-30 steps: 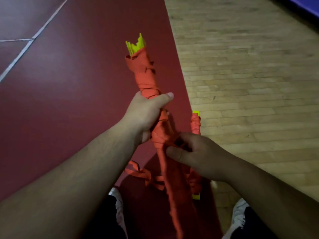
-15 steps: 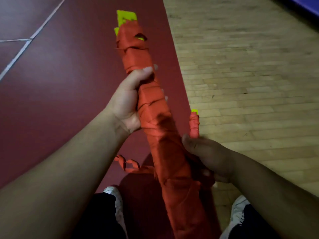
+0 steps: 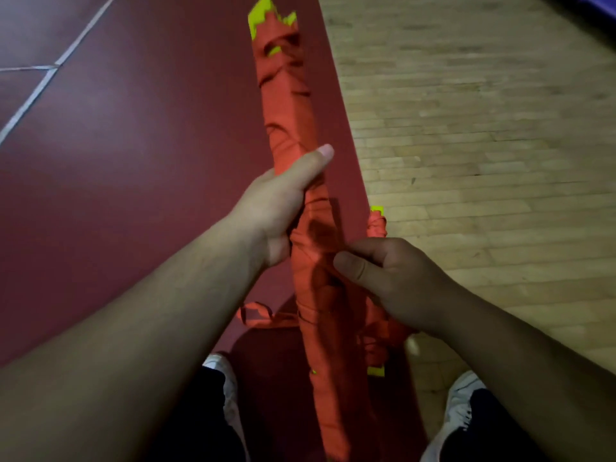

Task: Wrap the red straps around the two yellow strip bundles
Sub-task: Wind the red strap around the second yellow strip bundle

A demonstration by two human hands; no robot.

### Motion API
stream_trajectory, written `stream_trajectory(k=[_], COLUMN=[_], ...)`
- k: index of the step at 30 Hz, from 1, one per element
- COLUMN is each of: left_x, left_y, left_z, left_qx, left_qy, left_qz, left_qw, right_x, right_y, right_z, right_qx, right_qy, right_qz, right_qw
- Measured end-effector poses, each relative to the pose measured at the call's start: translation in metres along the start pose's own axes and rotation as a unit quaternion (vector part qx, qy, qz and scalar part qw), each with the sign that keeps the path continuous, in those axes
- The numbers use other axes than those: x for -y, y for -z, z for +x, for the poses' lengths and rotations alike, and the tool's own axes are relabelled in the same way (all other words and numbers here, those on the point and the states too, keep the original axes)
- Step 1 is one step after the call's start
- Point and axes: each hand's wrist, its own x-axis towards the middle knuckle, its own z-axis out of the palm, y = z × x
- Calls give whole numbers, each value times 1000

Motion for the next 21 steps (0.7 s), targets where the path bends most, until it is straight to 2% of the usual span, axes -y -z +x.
stream_trajectory(k=[3,7,9,13,15,17,19,21], left_x=[-15,-21,-20,-18,-18,-15,-10,-3], left_y=[3,10,13,14,15,15,13,11], left_z=[-1,1,2,6,7,6,4,3], left_qx=[21,36,31,21,30,33,25,16], left_qy=[-21,-6,4,-2,15,38,41,38], left_qz=[-19,-80,-128,-179,-119,-59,-25,-2], left_qw=[999,996,991,984,992,997,999,999], right_x=[5,-4,-7,0,2,-1,-5,-7], right_y=[5,1,-3,-7,-5,-4,-8,-11], right_z=[-1,-1,-4,-7,-6,-3,-1,-1], right_qx=[6,35,62,91,72,43,25,21], right_qy=[-17,-49,-64,-35,-22,-9,-11,-11], right_qz=[106,124,181,255,226,114,16,2], right_qw=[994,990,979,962,971,993,999,1000])
